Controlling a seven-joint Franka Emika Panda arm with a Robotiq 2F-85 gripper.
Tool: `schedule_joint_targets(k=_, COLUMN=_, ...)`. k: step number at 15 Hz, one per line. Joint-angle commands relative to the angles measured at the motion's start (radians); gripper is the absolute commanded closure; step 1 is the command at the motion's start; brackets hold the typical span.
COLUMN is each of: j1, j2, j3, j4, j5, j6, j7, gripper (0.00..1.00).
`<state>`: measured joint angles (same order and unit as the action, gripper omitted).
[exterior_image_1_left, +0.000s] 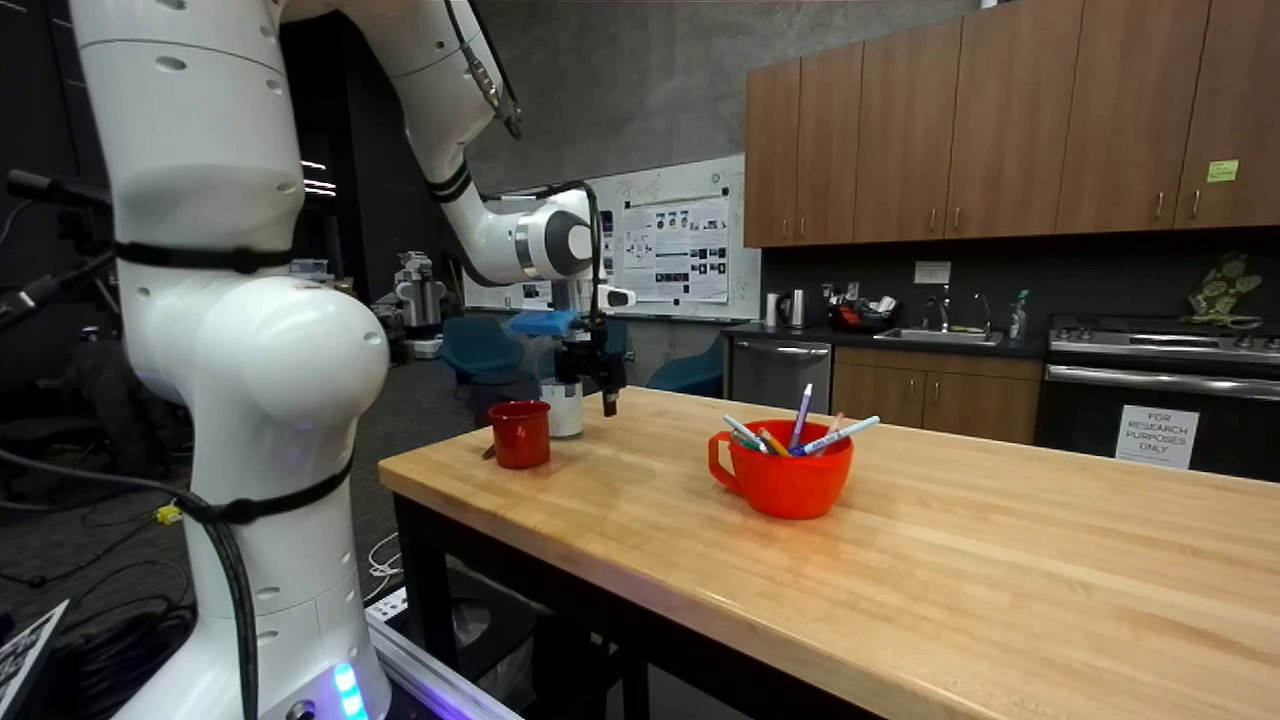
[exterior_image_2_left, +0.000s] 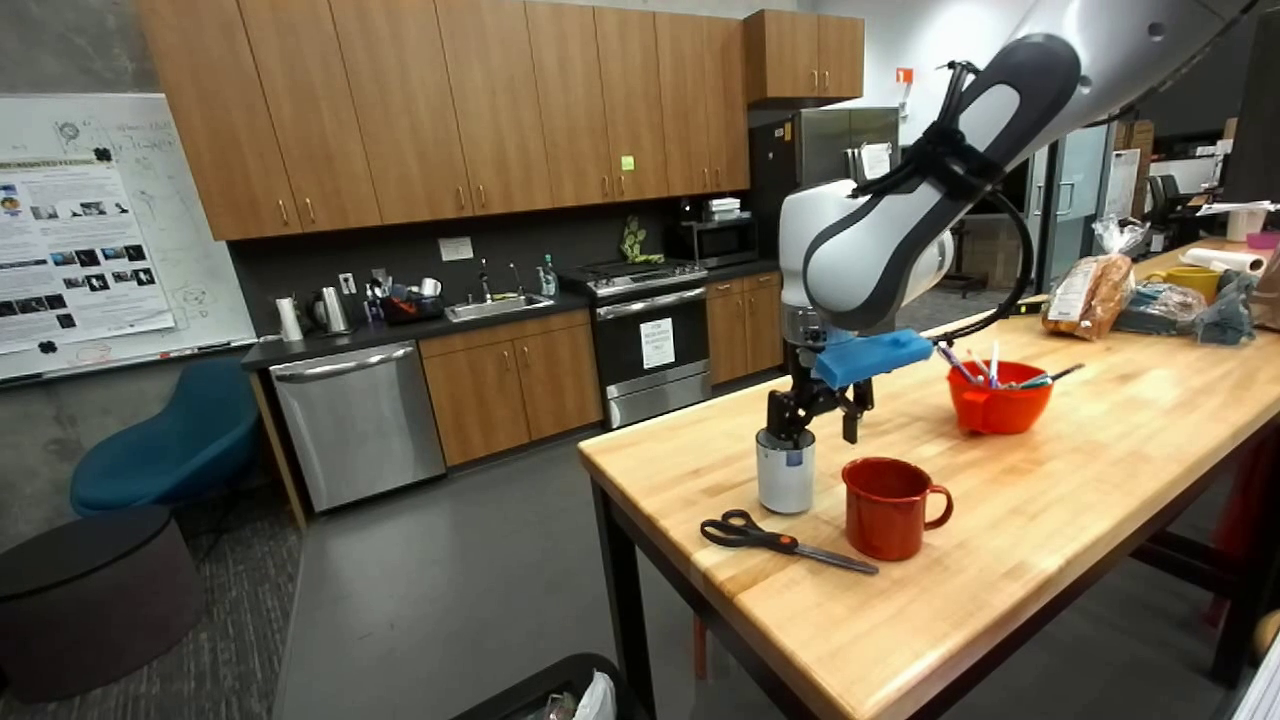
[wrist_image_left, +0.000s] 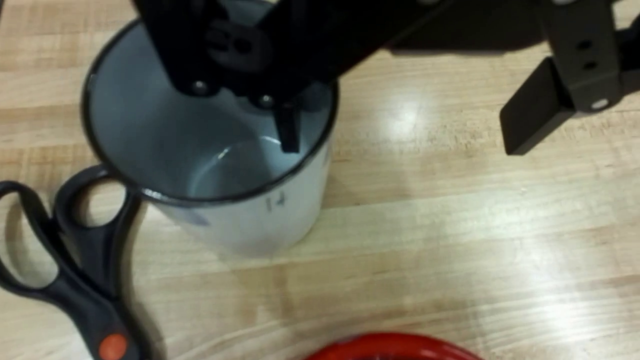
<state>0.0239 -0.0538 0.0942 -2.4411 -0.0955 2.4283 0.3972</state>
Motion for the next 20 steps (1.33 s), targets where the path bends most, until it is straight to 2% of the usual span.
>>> schedule_joint_targets(k=1, j1=-0.011, j2=-0.007, j3=-0.019, j4=0.025, j5=-0.087, j6=-0.010, j7=0.084, gripper=0.00)
schedule_joint_targets(k=8, j1=-0.053, j2=0.047, j3=-0.062, j4=0.093, j5=-0.237, j6=-0.033, j7=0.236, gripper=0.00)
schedule_joint_targets(k=14, j1=-0.077, j2=0.081, j3=-0.126, j4=0.128, j5=-0.282, j6=-0.073, j7=0.308, gripper=0.00)
schedule_joint_targets(k=17, j1=-0.087, j2=0.082, j3=-0.156, j4=0.126, j5=-0.266, j6=-0.076, j7=0.312, gripper=0.00)
schedule_joint_targets(k=20, j1=-0.083, j2=0.054, j3=-0.156, j4=0.099, j5=-0.149, j6=-0.030, j7=0.220, gripper=0.00)
